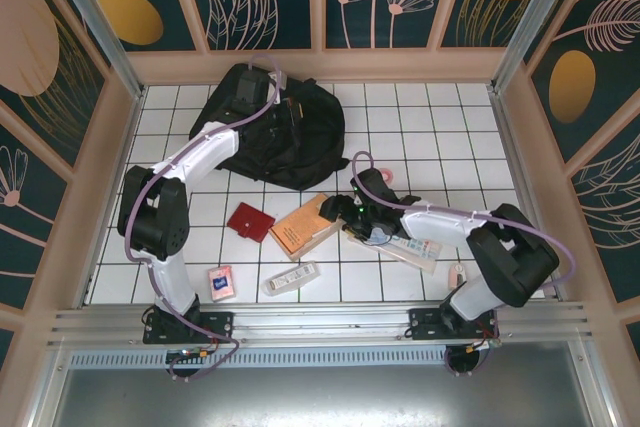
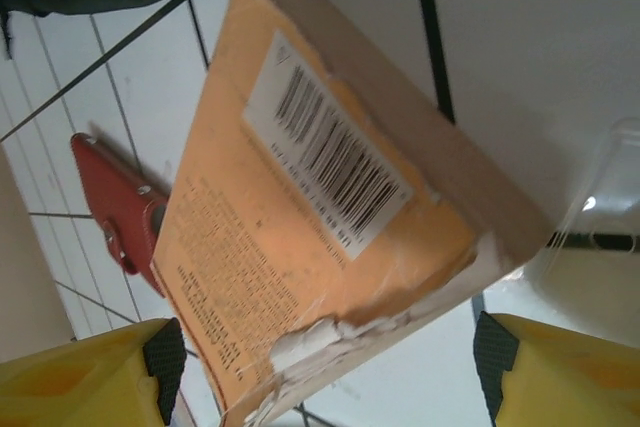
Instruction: Pack the student bag
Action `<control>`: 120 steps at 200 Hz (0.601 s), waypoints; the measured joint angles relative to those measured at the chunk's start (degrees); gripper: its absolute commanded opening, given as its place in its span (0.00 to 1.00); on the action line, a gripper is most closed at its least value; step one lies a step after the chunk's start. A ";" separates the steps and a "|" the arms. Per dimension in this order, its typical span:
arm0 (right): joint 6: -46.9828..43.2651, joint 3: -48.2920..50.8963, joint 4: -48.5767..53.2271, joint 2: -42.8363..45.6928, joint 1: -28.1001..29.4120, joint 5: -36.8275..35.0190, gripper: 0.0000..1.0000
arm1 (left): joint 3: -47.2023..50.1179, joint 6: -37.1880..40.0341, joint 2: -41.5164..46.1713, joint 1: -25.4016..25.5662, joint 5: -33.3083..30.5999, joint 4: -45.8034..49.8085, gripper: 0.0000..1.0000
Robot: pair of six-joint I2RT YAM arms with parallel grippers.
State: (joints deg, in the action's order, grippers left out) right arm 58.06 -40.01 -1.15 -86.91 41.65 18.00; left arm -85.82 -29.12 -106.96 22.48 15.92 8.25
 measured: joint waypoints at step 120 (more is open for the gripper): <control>4.15 -1.25 -11.15 -8.22 -0.96 3.96 0.73 | 3.28 -2.95 0.11 0.00 4.76 -2.86 0.00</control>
State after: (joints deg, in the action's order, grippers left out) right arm 62.22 -41.25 -12.29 -95.13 40.69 21.96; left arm -82.54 -32.08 -106.85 22.48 20.69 5.39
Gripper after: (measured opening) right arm 0.737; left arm 0.069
